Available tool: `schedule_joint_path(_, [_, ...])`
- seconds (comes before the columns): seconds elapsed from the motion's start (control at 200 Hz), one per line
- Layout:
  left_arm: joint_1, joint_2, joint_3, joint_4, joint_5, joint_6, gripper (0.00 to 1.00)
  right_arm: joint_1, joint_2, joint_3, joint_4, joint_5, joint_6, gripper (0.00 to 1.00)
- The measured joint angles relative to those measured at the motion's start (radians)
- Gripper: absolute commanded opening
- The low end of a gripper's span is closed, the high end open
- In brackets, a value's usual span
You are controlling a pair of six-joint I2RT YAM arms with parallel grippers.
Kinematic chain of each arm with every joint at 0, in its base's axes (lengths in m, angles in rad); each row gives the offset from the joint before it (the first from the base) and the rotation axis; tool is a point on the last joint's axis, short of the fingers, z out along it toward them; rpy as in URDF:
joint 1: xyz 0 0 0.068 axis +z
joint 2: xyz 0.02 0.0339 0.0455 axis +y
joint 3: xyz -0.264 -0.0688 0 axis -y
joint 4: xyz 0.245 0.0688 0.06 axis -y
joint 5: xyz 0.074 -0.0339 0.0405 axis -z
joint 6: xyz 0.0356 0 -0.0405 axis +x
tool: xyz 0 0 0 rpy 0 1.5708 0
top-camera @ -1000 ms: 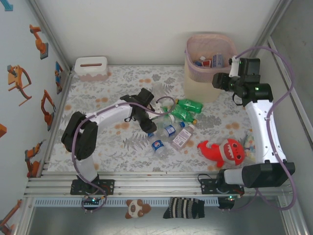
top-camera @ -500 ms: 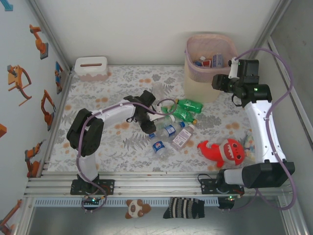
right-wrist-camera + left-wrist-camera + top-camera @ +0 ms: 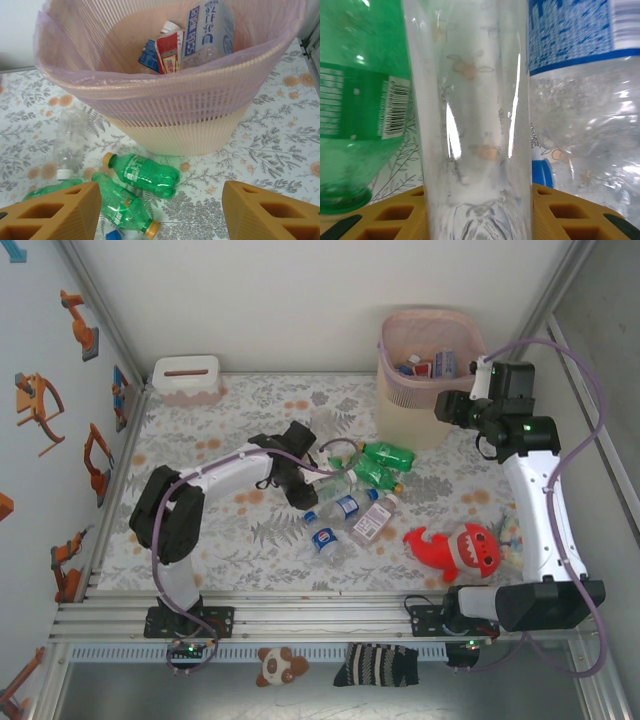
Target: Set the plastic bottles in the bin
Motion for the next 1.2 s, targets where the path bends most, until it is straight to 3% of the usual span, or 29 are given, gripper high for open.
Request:
schedule_joint_path(0.28, [0.0,-0.189,-0.003,0.102,0.066,-0.076,0.27,0.0,-0.073,-0.054,0.101,-0.084,0.069,0.63])
schedule_joint_path(0.596, [0.0,-0.361,-0.098,0.366,0.138,-0.229,0.27,0.017,-0.153,-0.154,0.314,-0.206,0.25,0.63])
schedule_joint_path(0.871, [0.001,-0.422,-0.145,0.562,0.175,-0.363,0.27,0.225,-0.134,-0.167,0.456,-0.23,0.327,0.68])
schedule_joint_path(1.197, [0.036,-0.481,-0.193,0.715,0.226,-0.48,0.27,0.403,-0.005,-0.166,0.566,-0.233,0.371,0.86])
